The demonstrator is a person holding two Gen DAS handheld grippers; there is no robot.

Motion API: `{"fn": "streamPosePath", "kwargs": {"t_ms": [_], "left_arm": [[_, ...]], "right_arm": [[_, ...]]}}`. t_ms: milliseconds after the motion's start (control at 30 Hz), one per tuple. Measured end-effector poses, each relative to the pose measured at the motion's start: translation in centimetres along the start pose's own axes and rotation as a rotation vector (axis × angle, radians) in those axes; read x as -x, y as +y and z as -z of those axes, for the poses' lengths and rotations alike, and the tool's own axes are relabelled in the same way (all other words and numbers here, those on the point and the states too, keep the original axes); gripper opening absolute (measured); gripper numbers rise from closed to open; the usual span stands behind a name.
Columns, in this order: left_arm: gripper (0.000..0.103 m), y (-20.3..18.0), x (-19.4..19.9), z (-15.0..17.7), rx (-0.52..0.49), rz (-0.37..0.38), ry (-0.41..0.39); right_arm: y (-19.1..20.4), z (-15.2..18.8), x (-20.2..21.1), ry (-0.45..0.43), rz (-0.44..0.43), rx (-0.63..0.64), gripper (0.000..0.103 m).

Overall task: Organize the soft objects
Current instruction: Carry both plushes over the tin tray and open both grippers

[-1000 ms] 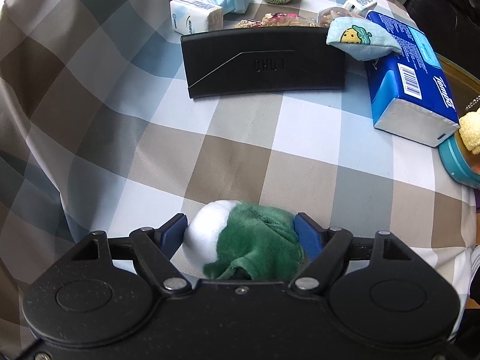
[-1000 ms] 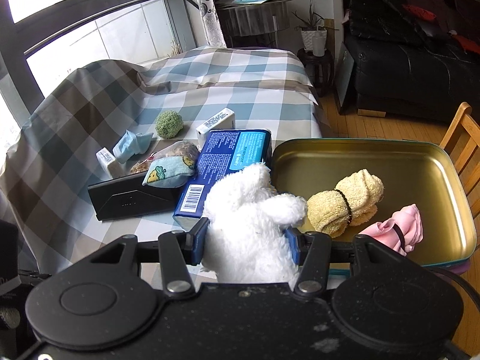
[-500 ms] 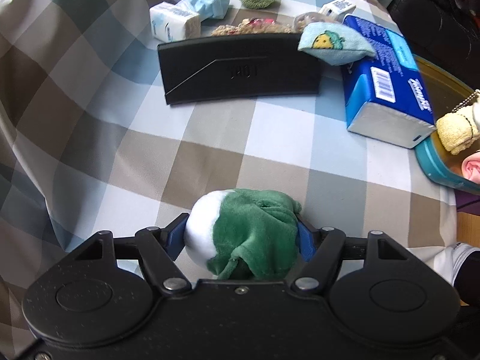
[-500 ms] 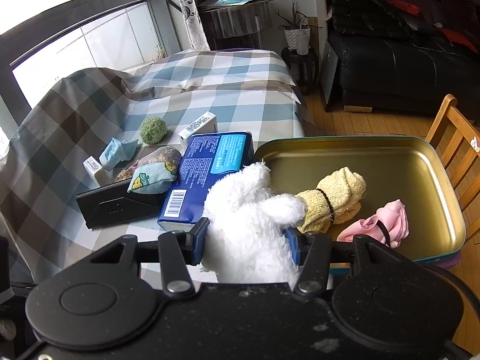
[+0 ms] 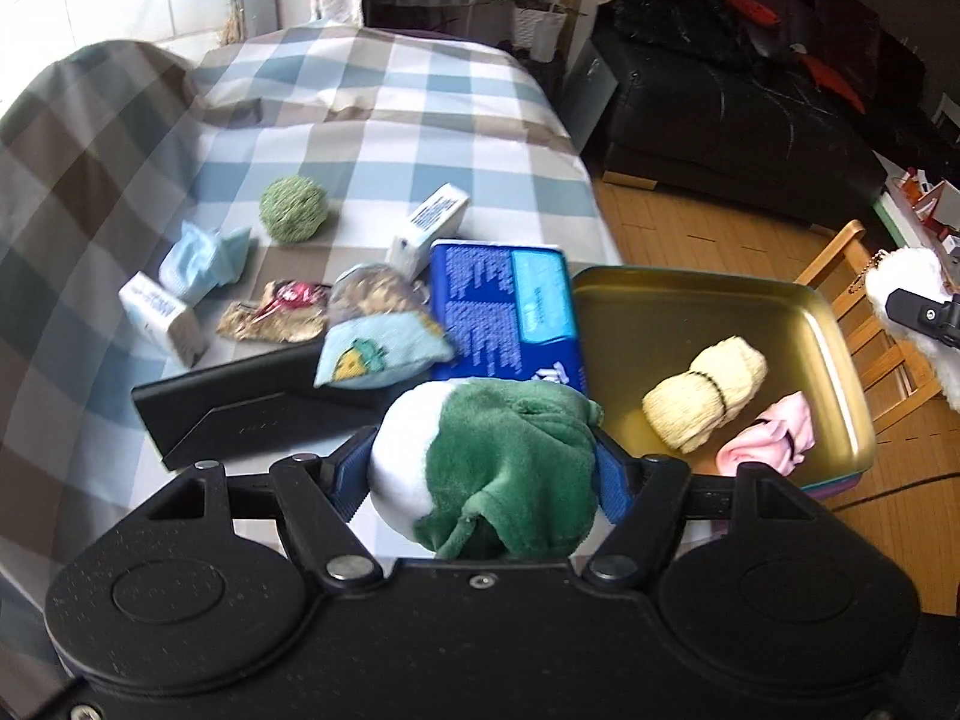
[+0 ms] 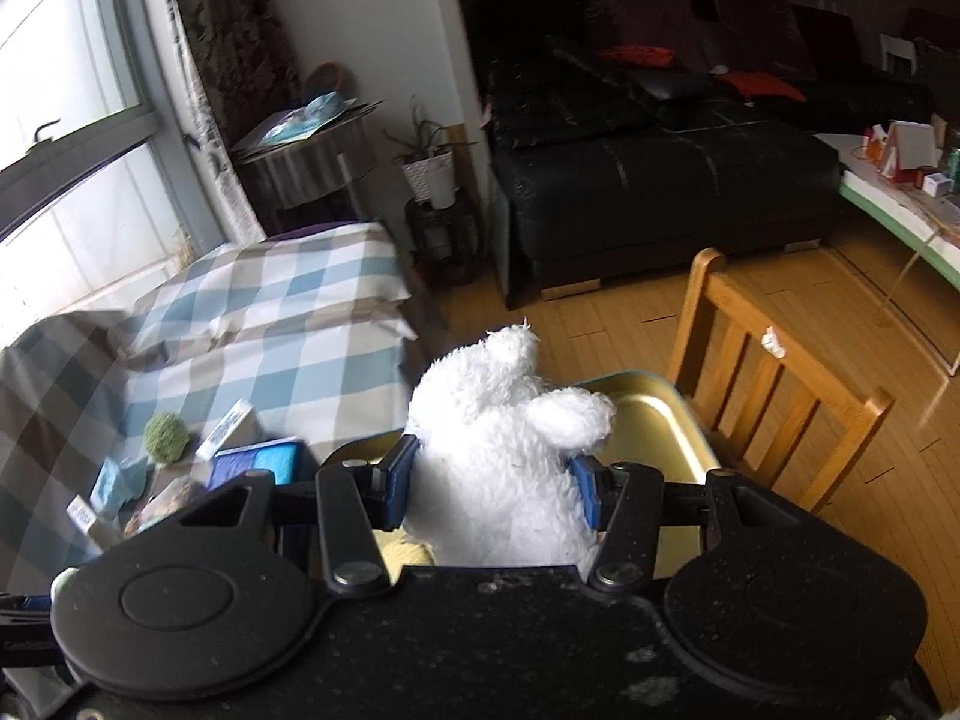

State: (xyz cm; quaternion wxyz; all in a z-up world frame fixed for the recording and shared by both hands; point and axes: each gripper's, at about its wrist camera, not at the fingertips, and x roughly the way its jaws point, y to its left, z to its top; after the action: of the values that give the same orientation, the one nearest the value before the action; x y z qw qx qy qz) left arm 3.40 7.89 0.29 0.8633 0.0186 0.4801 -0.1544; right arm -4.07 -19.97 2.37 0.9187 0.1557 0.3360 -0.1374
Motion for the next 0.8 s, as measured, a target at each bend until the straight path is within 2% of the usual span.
{"fn": "streamPosePath", "kwargs": {"t_ms": [133, 233, 333, 500, 800], "left_arm": [[0.067, -2.8, -0.5, -1.5, -0.04, 0.032, -0.019], [0.067, -4.4, -1.3, -2.3, -0.058, 0.045, -0.016], [0.067, -5.7, -2.0, -2.8, -0.067, 0.052, -0.008], [0.067, -7.5, -3.5, -3.4, -0.087, 0.039, 0.011], [0.067, -9.1, -5.9, -2.9, -0.111, 0.009, 0.077]], "right_arm": [[-3.2, -2.4, -1.6, -0.026, 0.071, -0.058, 0.05], [-4.4, -3.1, -2.9, -0.012, 0.112, -0.098, 0.05], [-4.5, -2.9, -3.7, 0.009, 0.142, -0.1, 0.05], [-4.4, -2.5, -4.0, 0.033, 0.143, -0.092, 0.051], [-5.0, -1.9, -5.3, 0.134, 0.194, -0.123, 0.051]]}}
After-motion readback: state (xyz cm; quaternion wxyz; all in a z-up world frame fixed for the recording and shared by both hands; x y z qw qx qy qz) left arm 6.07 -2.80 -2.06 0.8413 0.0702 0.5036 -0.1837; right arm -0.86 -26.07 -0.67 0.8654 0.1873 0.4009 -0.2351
